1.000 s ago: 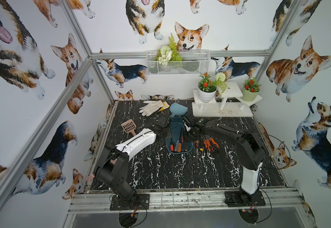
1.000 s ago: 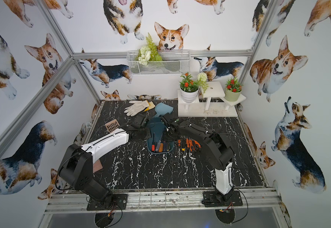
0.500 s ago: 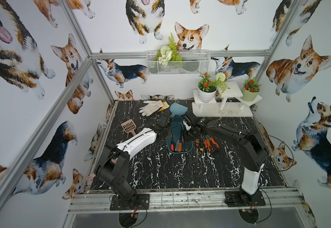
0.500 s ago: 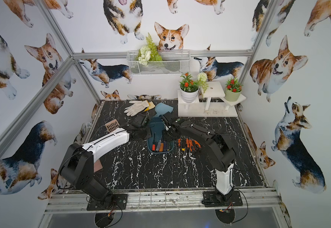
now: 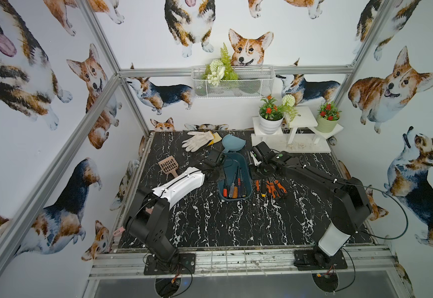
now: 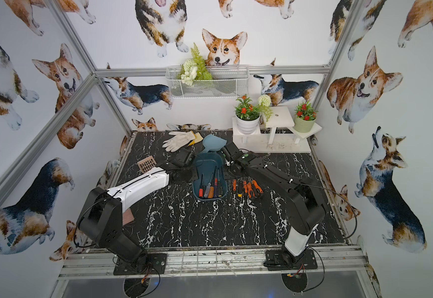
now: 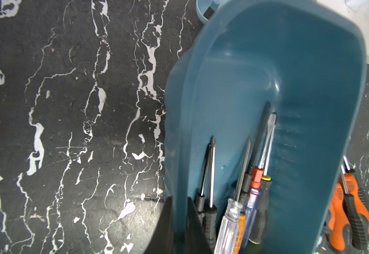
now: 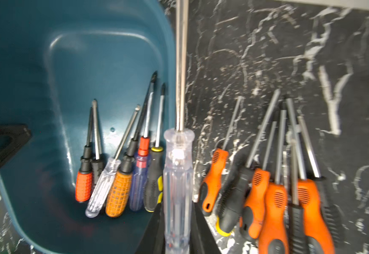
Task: Take out the screwdriver from the storage box
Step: Pick up the screwdriver from the storage box, then place the screwdriver at the center of the board.
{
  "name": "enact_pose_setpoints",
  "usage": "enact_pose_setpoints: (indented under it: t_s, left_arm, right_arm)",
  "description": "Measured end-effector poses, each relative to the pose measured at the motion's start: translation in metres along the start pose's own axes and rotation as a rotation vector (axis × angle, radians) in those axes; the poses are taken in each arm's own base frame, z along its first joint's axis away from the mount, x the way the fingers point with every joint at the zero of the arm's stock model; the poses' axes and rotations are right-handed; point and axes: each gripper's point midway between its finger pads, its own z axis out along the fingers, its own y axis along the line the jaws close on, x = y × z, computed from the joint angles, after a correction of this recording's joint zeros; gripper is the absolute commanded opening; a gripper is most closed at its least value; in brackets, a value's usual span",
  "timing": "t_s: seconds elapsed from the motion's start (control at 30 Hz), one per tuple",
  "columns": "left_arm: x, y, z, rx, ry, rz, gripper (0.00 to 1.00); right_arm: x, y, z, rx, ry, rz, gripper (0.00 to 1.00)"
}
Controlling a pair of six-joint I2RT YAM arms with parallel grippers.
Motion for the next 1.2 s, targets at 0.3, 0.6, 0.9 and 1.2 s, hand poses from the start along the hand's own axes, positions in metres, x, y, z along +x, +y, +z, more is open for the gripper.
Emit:
enact_pose_setpoints:
  t_s: [0.3, 0.6, 0.9, 1.2]
  left_arm:
    - [-0.002, 0.000, -0.002, 0.002, -0.007, -0.002, 0.00]
    - [0.000, 0.001, -0.004, 0.001, -0.007, -0.006, 0.00]
    - [-0.001, 0.002, -0.006, 0.000, -0.013, -0.008, 0.00]
    - [-0.001, 0.002, -0.005, -0.002, -0.011, -0.012, 0.00]
  right_arm:
    - [0.015, -0.031, -0.003, 0.053, 0.036, -0.003, 0.00]
    - [0.040, -0.045, 0.018, 0.095, 0.135, 0.004, 0.00]
    - [0.057, -0.051, 0.036, 0.116, 0.204, 0.007, 0.00]
    - [0.065, -0.053, 0.046, 0.126, 0.235, 0.026, 0.00]
